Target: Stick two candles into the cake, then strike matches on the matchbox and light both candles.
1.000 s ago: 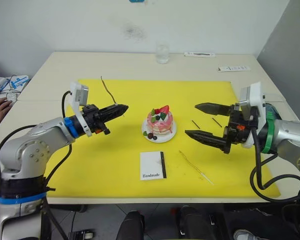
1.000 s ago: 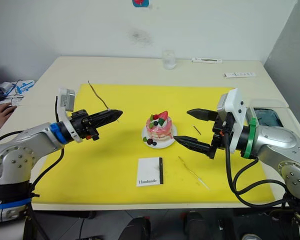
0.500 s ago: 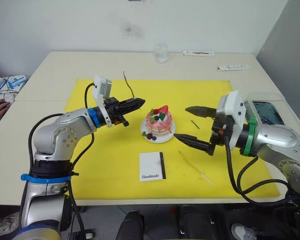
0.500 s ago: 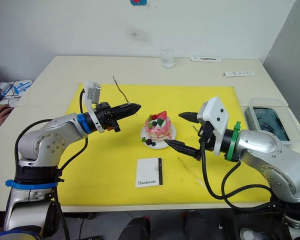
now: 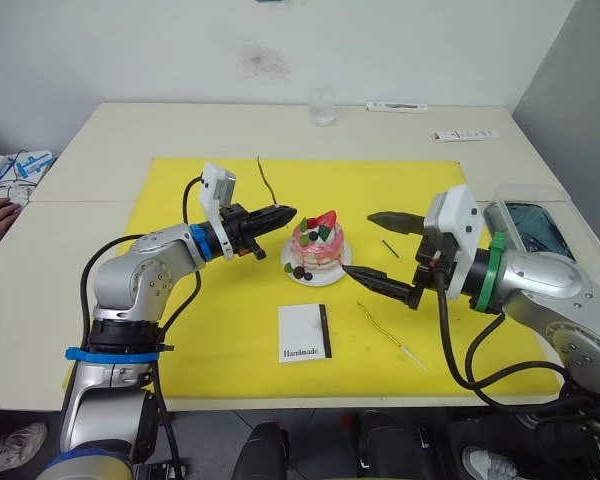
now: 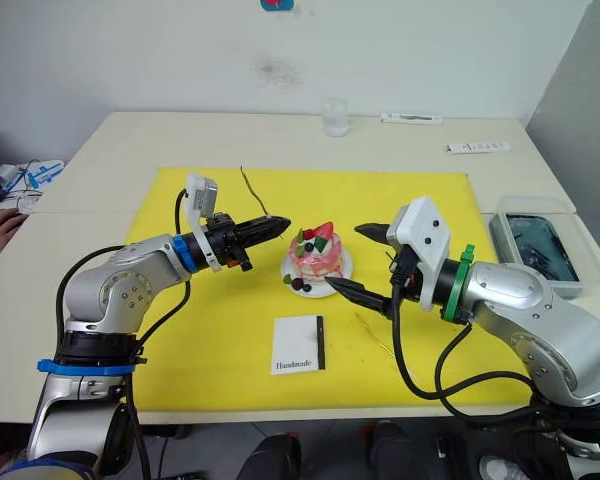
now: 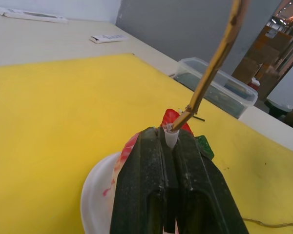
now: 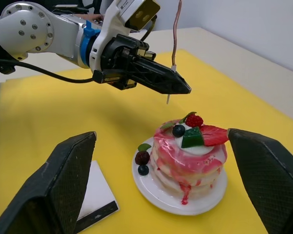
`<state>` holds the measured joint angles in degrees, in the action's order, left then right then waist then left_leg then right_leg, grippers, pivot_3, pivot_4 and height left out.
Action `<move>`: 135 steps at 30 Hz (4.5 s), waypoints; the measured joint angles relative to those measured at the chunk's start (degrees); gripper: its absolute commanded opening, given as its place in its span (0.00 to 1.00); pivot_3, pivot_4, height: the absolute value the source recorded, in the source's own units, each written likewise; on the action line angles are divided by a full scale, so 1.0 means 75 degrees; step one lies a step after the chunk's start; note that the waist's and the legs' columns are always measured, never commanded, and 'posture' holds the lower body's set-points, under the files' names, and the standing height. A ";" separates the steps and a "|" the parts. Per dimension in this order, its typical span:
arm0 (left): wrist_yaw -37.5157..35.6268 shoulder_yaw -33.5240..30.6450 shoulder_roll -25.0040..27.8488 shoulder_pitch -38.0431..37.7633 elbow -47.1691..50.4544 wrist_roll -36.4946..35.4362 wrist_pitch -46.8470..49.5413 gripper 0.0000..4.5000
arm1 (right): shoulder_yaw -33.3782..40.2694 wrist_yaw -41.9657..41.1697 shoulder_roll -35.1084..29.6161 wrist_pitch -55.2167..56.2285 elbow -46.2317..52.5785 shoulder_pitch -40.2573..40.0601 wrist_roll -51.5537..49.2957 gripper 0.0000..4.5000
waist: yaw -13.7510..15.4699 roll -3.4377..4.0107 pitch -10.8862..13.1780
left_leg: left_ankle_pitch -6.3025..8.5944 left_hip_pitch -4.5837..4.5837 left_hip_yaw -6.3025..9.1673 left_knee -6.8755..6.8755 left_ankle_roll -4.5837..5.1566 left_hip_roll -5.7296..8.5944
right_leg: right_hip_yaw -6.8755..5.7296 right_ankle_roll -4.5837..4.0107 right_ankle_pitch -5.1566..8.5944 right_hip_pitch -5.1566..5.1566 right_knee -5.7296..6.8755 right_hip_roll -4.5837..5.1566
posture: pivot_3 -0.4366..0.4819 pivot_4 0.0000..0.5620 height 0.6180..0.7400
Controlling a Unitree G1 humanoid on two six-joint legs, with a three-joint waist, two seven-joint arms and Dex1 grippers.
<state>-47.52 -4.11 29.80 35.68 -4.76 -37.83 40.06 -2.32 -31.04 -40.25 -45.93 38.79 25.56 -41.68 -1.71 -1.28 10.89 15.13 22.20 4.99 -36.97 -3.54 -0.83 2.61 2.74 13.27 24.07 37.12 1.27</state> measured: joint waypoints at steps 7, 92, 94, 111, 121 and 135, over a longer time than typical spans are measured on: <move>-0.0097 0.0106 -0.0349 0.0001 -0.0310 0.0297 -0.0255 0.00 | -0.0011 0.0009 0.0040 -0.0072 0.0026 0.0000 0.0031 1.00 | 0.0000 0.0000 0.0000 | 0.0000 0.0000 0.0001 -0.0002 0.0000 0.0001 | -0.0001 -0.0002 -0.0002 -0.0001 0.0001 0.0000 | 0.48 0.27 1.00; 0.0119 -0.0230 -0.0517 -0.1271 0.0743 0.1138 -0.0911 0.91 | -0.0012 -0.0262 0.0343 -0.0075 0.0145 -0.0050 0.0309 1.00 | -0.0004 -0.0001 -0.0003 | -0.0001 -0.0052 0.0009 -0.0006 0.0001 0.0001 | -0.0006 0.0008 0.0000 -0.0053 0.0003 0.0000 | 0.48 0.27 1.00; 0.0170 -0.0299 -0.0494 -0.1352 0.0904 0.1049 -0.0800 0.91 | -0.0012 -0.0324 0.0343 -0.0054 0.0114 -0.0050 0.0324 1.00 | -0.0005 -0.0001 -0.0003 | -0.0001 -0.0052 0.0008 -0.0006 0.0001 0.0001 | -0.0006 0.0007 0.0000 -0.0053 0.0003 0.0000 | 0.48 0.27 1.00; 0.0567 -0.0493 -0.0644 -0.1389 0.0965 0.0351 -0.0373 0.35 | -0.0097 -0.0487 0.0339 0.0047 -0.0042 -0.0011 0.0370 1.00 | -0.0003 -0.0001 -0.0003 | -0.0001 -0.0052 0.0009 -0.0005 0.0001 0.0001 | -0.0006 0.0006 -0.0001 -0.0053 0.0003 0.0000 | 0.48 0.27 1.00; 0.0569 -0.0387 -0.0686 -0.1308 0.0963 0.0347 -0.0412 0.00 | -0.0096 -0.0500 0.0338 0.0047 -0.0042 -0.0011 0.0372 1.00 | -0.0002 -0.0001 -0.0003 | -0.0001 -0.0052 0.0009 -0.0006 0.0001 0.0001 | -0.0006 0.0006 -0.0001 -0.0053 0.0003 0.0000 | 0.48 0.27 1.00; 0.0020 0.0138 -0.0311 -0.0868 0.0938 0.0960 -0.0954 0.00 | -0.0096 -0.0454 0.0338 0.0047 -0.0041 -0.0012 0.0376 1.00 | -0.0003 -0.0001 -0.0003 | -0.0001 -0.0051 0.0008 -0.0005 0.0001 0.0001 | -0.0006 0.0006 -0.0001 -0.0053 0.0000 0.0000 | 0.48 0.27 1.00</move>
<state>-47.37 -3.08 27.47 29.16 2.27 -30.63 32.91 -3.05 -34.44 -37.71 -45.57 38.48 25.47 -38.86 -1.74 -1.28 10.87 15.12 21.82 5.05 -37.01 -3.53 -0.82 2.57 2.78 13.26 23.67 37.12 1.27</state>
